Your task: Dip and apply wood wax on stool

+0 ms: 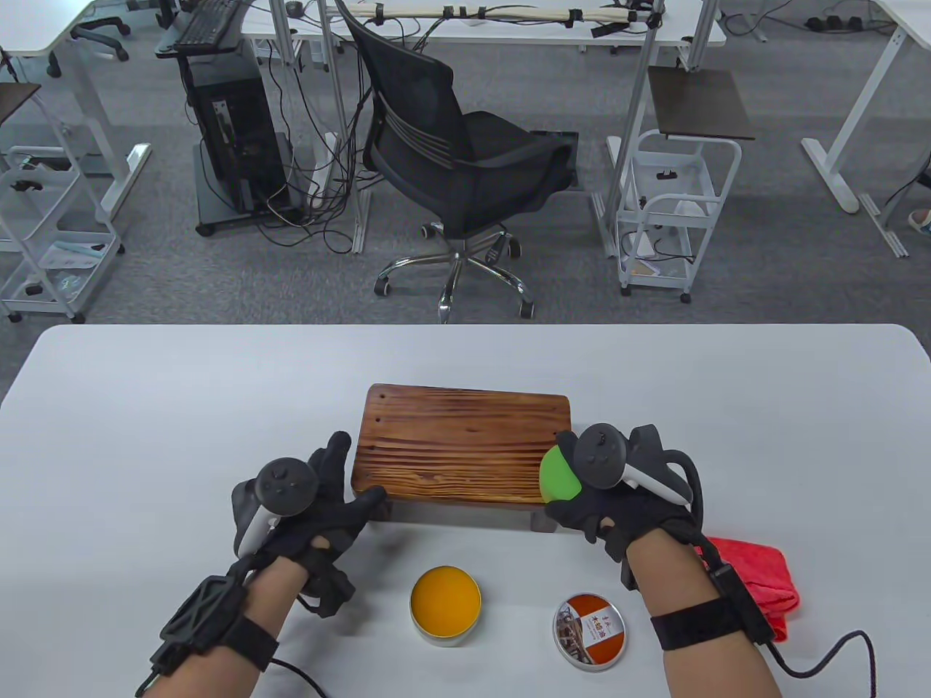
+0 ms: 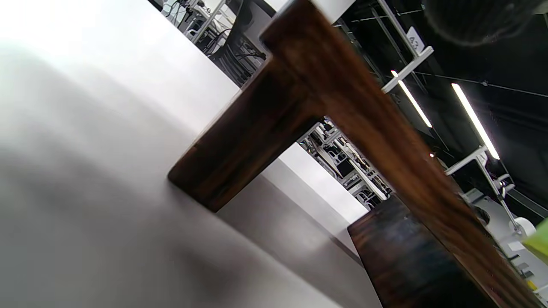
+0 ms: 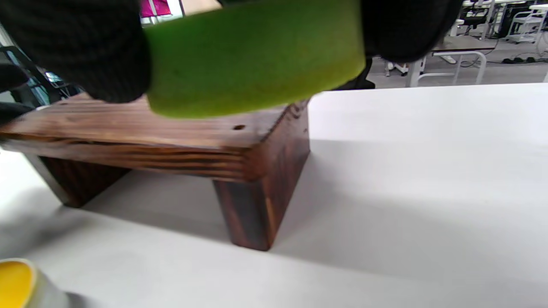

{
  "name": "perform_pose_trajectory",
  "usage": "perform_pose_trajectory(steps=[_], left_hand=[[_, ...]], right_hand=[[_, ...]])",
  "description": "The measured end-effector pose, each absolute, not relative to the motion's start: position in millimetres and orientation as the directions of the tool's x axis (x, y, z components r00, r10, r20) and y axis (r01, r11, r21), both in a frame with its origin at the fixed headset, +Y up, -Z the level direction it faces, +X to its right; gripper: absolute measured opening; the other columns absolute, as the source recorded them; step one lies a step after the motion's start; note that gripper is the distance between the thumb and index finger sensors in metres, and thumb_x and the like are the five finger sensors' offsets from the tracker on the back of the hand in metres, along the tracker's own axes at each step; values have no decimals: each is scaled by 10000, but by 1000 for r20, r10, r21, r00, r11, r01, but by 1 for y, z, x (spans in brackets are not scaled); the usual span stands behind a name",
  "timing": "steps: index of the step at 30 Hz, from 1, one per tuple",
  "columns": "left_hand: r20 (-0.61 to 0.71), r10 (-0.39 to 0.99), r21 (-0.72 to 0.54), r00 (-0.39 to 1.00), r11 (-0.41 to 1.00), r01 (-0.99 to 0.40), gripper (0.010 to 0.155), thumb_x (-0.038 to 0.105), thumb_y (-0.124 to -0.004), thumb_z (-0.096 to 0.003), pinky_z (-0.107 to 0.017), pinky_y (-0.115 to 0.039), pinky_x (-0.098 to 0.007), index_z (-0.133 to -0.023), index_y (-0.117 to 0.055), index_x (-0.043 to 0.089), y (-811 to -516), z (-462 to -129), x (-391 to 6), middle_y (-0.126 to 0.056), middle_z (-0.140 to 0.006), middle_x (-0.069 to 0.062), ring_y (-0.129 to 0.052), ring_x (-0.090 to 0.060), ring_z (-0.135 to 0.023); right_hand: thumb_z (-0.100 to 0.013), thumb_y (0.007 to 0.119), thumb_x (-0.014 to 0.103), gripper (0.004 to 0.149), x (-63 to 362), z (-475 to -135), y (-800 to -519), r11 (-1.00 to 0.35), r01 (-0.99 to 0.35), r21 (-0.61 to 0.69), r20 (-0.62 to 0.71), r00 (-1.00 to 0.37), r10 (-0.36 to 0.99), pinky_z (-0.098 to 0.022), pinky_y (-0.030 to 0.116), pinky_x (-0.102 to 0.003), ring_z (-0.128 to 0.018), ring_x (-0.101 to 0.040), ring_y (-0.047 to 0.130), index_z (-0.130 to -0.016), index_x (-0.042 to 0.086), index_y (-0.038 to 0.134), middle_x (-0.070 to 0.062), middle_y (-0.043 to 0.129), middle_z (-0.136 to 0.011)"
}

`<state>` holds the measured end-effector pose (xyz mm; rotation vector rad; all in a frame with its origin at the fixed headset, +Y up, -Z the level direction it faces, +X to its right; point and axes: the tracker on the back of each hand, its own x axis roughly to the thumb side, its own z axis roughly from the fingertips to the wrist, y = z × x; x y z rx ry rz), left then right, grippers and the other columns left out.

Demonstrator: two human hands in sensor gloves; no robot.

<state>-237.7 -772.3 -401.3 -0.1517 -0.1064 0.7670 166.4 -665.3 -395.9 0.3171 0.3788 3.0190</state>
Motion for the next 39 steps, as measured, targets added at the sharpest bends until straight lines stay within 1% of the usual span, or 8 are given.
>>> perform_pose_trajectory(steps=[9,15,21,26,29,34,37,39], left_hand=[[29,710,-189,704,695,-693,960,781,-685,-438,-622,-213,-856,-1160,-158,431,-788,-421,-233,-191,-1229,-247,-197,-614,-1047],[32,715,-189,698,690,-698,986,786,-690,-442,-617,-206,-862,-1166,-140,403,-788,-420,-233,-194,-1233,-242,-218,-614,-1055],[31,714,-195,700,691,-696,991,784,-698,-442,-614,-194,-867,-1167,-138,408,-788,-419,-233,-198,-1233,-251,-238,-613,-1060],[33,715,-195,699,690,-697,992,790,-697,-439,-615,-189,-870,-1167,-137,414,-788,-419,-233,-200,-1234,-252,-236,-613,-1062],[34,712,-193,701,693,-695,989,790,-695,-440,-614,-190,-870,-1167,-139,415,-788,-419,-233,-202,-1235,-251,-242,-612,-1063],[32,708,-195,705,697,-690,988,792,-692,-439,-613,-187,-871,-1166,-137,419,-789,-419,-233,-199,-1234,-252,-240,-611,-1063],[31,705,-194,708,699,-688,987,793,-691,-439,-613,-187,-871,-1167,-139,419,-789,-419,-234,-193,-1234,-255,-236,-612,-1063],[31,707,-195,707,698,-689,984,792,-691,-440,-614,-185,-870,-1165,-139,422,-789,-419,-234,-193,-1234,-253,-235,-611,-1063]], right_hand=[[-433,887,671,957,168,-412,-679,-958,12,286,153,-988,33,-633,696,-630,-941,-505,625,-1178,280,432,-177,383,-1169],[-438,895,655,936,154,-419,-683,-965,2,263,176,-983,46,-631,691,-635,-938,-512,620,-1174,281,452,-177,388,-1165],[-434,899,650,915,144,-406,-682,-966,43,255,262,-965,26,-631,697,-631,-939,-508,625,-1167,299,479,-168,399,-1165],[-434,911,639,898,152,-413,-677,-959,50,278,223,-975,14,-633,691,-635,-940,-509,620,-1163,308,505,-166,407,-1167],[-436,910,637,900,145,-422,-678,-961,42,272,204,-979,15,-633,688,-637,-940,-512,617,-1164,304,499,-169,404,-1166],[-438,901,639,909,128,-425,-682,-965,39,259,227,-974,22,-633,689,-637,-938,-516,614,-1167,297,480,-176,398,-1162],[-436,900,645,908,126,-420,-681,-957,27,287,253,-966,49,-629,697,-632,-937,-511,622,-1167,304,482,-175,400,-1162],[-435,903,647,904,128,-416,-678,-955,49,292,258,-966,29,-625,700,-629,-935,-510,627,-1166,307,495,-172,408,-1164]])
